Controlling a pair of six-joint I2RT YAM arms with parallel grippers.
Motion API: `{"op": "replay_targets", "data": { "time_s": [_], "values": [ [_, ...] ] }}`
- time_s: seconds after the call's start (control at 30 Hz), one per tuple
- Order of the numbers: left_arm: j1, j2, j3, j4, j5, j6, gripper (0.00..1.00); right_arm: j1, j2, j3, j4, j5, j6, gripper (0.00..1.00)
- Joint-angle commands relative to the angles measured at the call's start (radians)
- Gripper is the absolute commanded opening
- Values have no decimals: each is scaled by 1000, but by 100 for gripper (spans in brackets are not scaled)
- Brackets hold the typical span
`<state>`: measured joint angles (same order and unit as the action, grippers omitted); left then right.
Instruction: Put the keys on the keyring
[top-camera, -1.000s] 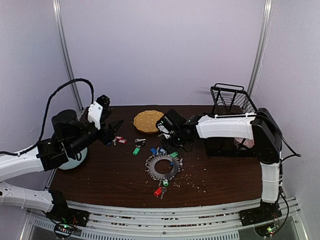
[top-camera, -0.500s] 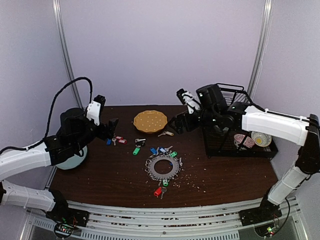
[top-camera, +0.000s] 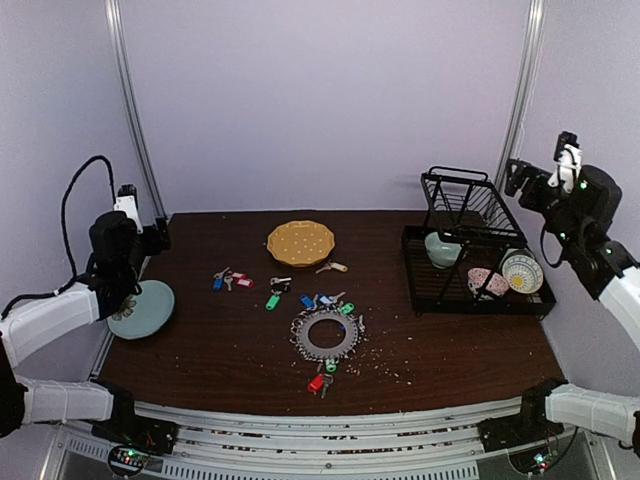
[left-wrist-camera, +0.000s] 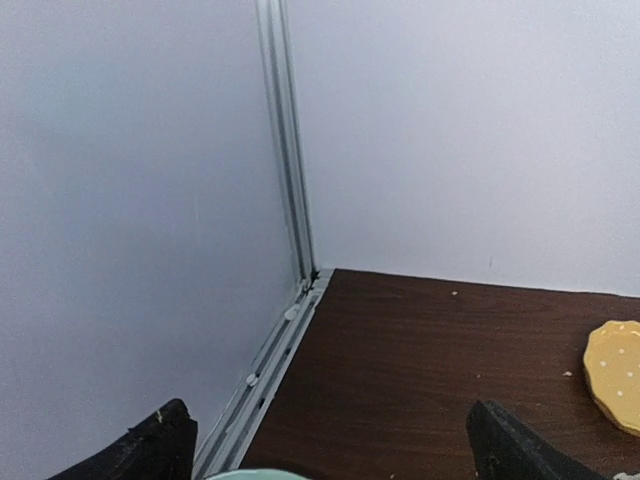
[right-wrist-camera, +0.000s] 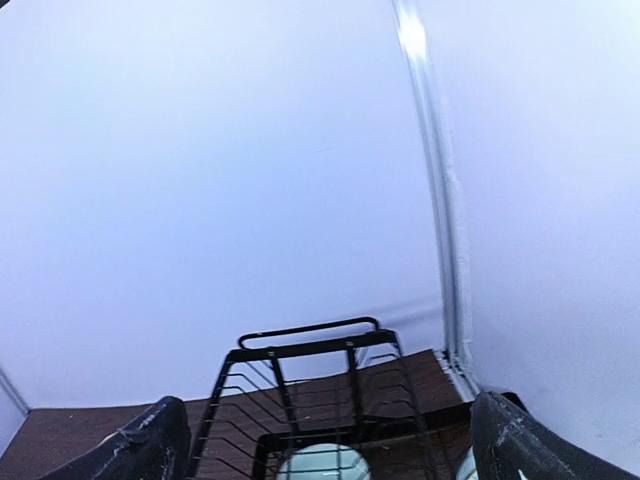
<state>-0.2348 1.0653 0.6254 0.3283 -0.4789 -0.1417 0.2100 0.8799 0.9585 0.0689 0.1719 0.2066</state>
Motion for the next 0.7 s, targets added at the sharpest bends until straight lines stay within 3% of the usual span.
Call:
{"op": "replay_targets", "data": {
  "time_s": [0.0, 0.2, 0.33, 0.4, 0.53, 0.67],
  "values": [
    [45, -15, -196, 280, -85, -22, 98, -35, -155, -217, 120, 227, -33, 100],
    [47, 153, -286, 489, -129, -88, 98, -58, -279, -544, 251, 269, 14, 100],
    [44, 247, -151, 273, -256, -217, 98, -58, -312, -711, 408, 253, 10, 100],
    [44, 259, -132, 256, -290, -224, 98, -59, -312, -736, 423, 246, 14, 100],
    [45, 225, -250, 459, -307, -106, 98, -60, -286, -778, 456, 235, 2, 100],
    [45, 230, -342, 569, -327, -106, 98, -60, -267, -810, 494, 194, 3, 100]
  ]
}}
